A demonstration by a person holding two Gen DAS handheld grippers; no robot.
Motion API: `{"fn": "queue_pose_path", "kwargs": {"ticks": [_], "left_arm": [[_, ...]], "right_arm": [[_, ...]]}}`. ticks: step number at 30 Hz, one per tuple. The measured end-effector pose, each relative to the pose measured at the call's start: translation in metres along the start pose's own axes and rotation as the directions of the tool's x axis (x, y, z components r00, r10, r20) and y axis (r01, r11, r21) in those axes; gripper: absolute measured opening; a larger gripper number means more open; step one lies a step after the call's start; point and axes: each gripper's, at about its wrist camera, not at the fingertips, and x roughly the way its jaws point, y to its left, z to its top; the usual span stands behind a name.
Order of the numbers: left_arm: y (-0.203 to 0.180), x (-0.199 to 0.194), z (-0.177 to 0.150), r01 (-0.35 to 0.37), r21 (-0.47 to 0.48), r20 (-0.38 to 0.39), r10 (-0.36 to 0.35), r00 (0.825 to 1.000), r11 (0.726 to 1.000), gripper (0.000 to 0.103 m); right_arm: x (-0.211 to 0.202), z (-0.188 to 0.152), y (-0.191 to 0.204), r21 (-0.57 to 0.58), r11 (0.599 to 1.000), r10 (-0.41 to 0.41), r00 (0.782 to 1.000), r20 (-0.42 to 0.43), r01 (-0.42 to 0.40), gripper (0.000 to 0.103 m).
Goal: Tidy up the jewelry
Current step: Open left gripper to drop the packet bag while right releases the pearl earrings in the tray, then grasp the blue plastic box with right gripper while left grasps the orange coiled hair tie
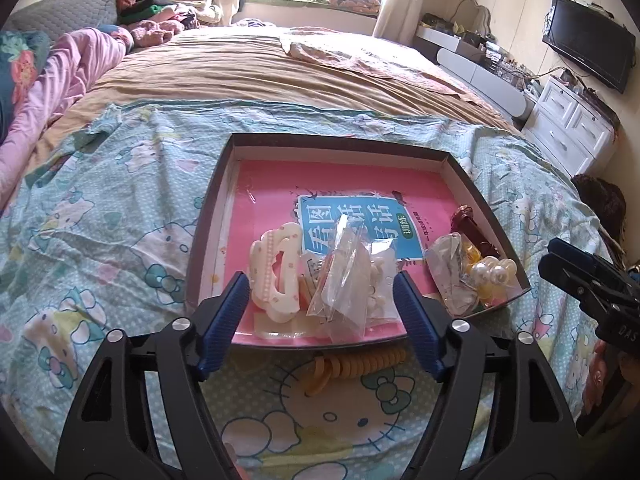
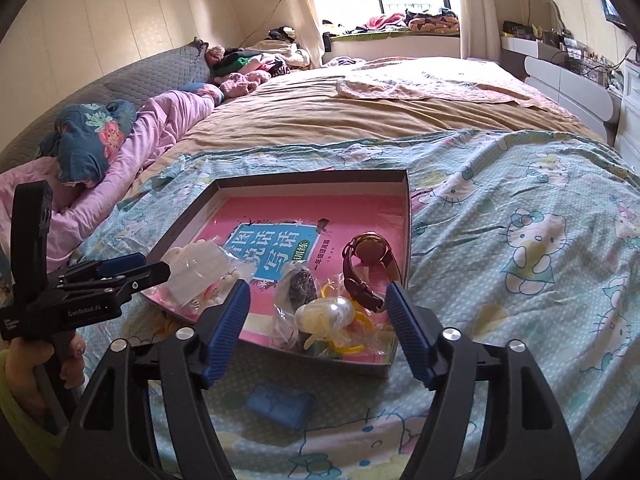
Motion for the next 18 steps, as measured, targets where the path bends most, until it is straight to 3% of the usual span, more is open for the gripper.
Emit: {"fn": "queue_pose_path", "kwargs": {"ticks": [4, 18], "left_arm": [[0.001, -0.01, -0.003, -0.01, 0.001, 0.012, 0.01, 1.0, 1.0, 0.082], [0.008, -0.029, -0.027, -0.066, -0.002, -0.005, 0.066, 0.998, 0.998, 0.09]], "right_arm": [[-0.009, -0.007, 0.002, -0.007, 1.0, 0.008, 1.0, -0.004, -0.008, 0.074], [-0.014, -0.033, 0.015, -0.03, 0.999, 0.036, 0.997, -0.062, -0.038, 0.074]]}}
